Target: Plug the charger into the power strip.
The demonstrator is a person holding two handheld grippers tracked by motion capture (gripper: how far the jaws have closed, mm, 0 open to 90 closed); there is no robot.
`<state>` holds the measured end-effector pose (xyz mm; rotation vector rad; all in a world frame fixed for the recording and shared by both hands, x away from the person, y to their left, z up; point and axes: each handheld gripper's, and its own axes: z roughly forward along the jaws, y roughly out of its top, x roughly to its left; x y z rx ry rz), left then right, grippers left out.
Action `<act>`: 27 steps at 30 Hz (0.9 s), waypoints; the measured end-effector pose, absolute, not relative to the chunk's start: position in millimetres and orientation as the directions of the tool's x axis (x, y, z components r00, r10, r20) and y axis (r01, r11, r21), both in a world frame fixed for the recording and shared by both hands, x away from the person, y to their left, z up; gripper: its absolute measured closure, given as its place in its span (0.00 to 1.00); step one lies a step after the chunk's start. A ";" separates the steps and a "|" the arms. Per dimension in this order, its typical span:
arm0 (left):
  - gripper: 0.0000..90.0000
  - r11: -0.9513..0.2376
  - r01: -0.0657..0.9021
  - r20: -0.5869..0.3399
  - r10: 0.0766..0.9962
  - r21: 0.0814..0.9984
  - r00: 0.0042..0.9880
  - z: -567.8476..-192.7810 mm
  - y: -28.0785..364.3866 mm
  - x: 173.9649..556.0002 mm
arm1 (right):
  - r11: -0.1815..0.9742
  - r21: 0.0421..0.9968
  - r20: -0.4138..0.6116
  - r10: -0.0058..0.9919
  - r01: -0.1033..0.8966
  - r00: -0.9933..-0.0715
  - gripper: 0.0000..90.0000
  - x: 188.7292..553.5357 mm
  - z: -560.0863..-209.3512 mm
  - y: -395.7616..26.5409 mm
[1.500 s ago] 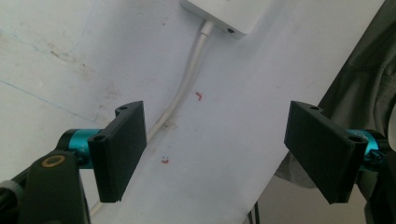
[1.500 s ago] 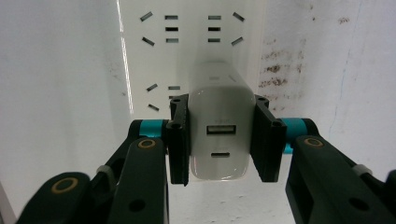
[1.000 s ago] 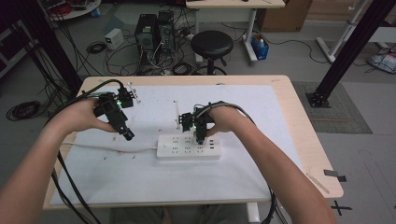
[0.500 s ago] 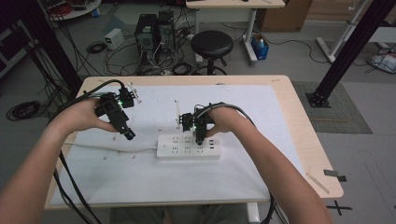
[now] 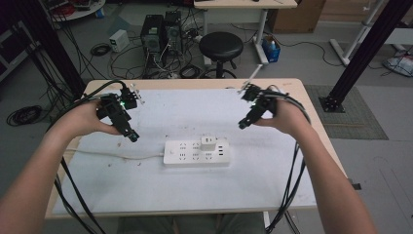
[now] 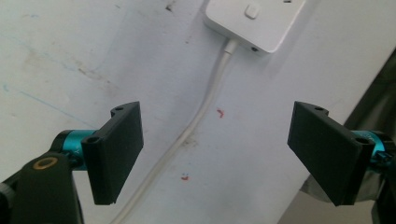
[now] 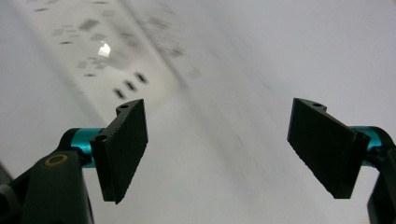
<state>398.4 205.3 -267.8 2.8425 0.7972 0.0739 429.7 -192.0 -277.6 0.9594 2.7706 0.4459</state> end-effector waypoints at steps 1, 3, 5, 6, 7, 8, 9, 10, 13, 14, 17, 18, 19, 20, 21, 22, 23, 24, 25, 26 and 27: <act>0.20 -0.837 0.511 0.008 0.522 0.195 0.853 -268.0 204.5 398.3 | 0.697 0.329 -0.052 0.687 0.637 -0.725 0.22 428.6 -275.9 -203.2; 0.20 -0.840 0.506 0.020 0.519 0.194 0.855 -268.0 203.3 398.1 | 0.623 0.329 -0.041 0.760 0.710 -0.648 0.22 425.1 -274.4 -222.8; 0.20 -0.832 0.512 0.021 0.528 0.211 0.849 -268.4 202.8 398.0 | 0.583 0.309 -0.040 0.797 0.751 -0.602 0.22 421.4 -275.1 -238.3; 0.19 -0.826 0.519 0.024 0.536 0.220 0.844 -268.9 202.8 398.2 | 0.568 0.278 -0.041 0.813 0.775 -0.581 0.22 417.8 -277.6 -248.8; 0.19 -0.825 0.522 0.029 0.540 0.216 0.841 -268.7 203.1 398.5 | 0.568 0.278 -0.041 0.813 0.775 -0.581 0.22 417.8 -277.6 -248.8; 0.19 -0.826 0.520 0.042 0.540 0.216 0.840 -268.8 203.5 398.8 | 0.566 0.269 -0.049 0.816 0.779 -0.576 0.22 415.7 -278.6 -252.8; 0.19 -0.825 0.522 0.045 0.543 0.215 0.839 -268.7 204.3 399.3 | 0.562 0.265 -0.054 0.820 0.784 -0.570 0.22 413.5 -279.5 -255.9; 0.19 -0.816 0.534 0.039 0.555 0.222 0.831 -269.1 204.9 399.1 | 0.559 0.261 -0.051 0.822 0.787 -0.566 0.22 411.6 -280.3 -258.7; 0.19 -0.814 0.537 0.045 0.559 0.223 0.828 -268.6 206.9 399.8 | 0.560 0.245 -0.050 0.822 0.791 -0.567 0.22 407.5 -282.9 -265.9; 0.19 -0.808 0.542 0.044 0.565 0.230 0.824 -268.8 207.0 399.4 | 0.560 0.245 -0.050 0.822 0.791 -0.567 0.22 407.5 -282.9 -265.9; 0.19 -0.813 0.536 0.056 0.560 0.227 0.826 -267.4 207.7 399.0 | 0.567 0.240 -0.042 0.817 0.788 -0.576 0.22 406.6 -283.7 -268.5; 0.19 -0.812 0.537 0.061 0.562 0.229 0.825 -267.0 208.1 399.1 | 0.567 0.240 -0.042 0.817 0.788 -0.576 0.22 406.6 -283.7 -268.5; 0.19 -0.810 0.540 0.063 0.565 0.228 0.822 -266.3 208.5 399.5 | 0.569 0.244 -0.049 0.816 0.786 -0.576 0.22 406.4 -283.7 -268.5; 0.19 -0.810 0.541 0.065 0.567 0.225 0.821 -265.8 209.2 399.7 | 0.564 0.243 -0.049 0.820 0.790 -0.570 0.22 406.6 -283.2 -268.4; 0.19 -0.806 0.545 0.066 0.572 0.231 0.818 -265.9 209.2 399.4 | 0.565 0.247 -0.047 0.819 0.787 -0.572 0.22 407.1 -283.1 -268.6; 0.19 -0.806 0.545 0.071 0.573 0.232 0.817 -265.6 209.3 399.4 | 0.568 0.252 -0.046 0.816 0.783 -0.577 0.22 407.5 -283.2 -268.7; 0.19 -0.808 0.543 0.071 0.571 0.229 0.818 -265.0 209.7 399.8 | 0.566 0.248 -0.048 0.818 0.786 -0.574 0.22 407.6 -283.2 -268.3; 0.19 -0.808 0.543 0.073 0.570 0.229 0.818 -264.9 209.7 400.1 | 0.566 0.246 -0.047 0.818 0.787 -0.573 0.22 407.9 -283.2 -267.9; 0.19 -0.800 0.551 0.073 0.580 0.236 0.812 -265.7 208.9 399.7 | 0.566 0.243 -0.043 0.818 0.788 -0.574 0.22 408.1 -283.3 -267.6; 0.19 -0.810 0.542 0.079 0.569 0.225 0.818 -265.4 208.7 400.8 | 0.566 0.246 -0.044 0.818 0.787 -0.574 0.22 408.3 -283.5 -267.4; 0.19 -0.810 0.541 0.079 0.569 0.226 0.819 -266.1 207.6 400.7 | 0.572 0.251 -0.049 0.813 0.781 -0.580 0.22 409.0 -283.6 -267.7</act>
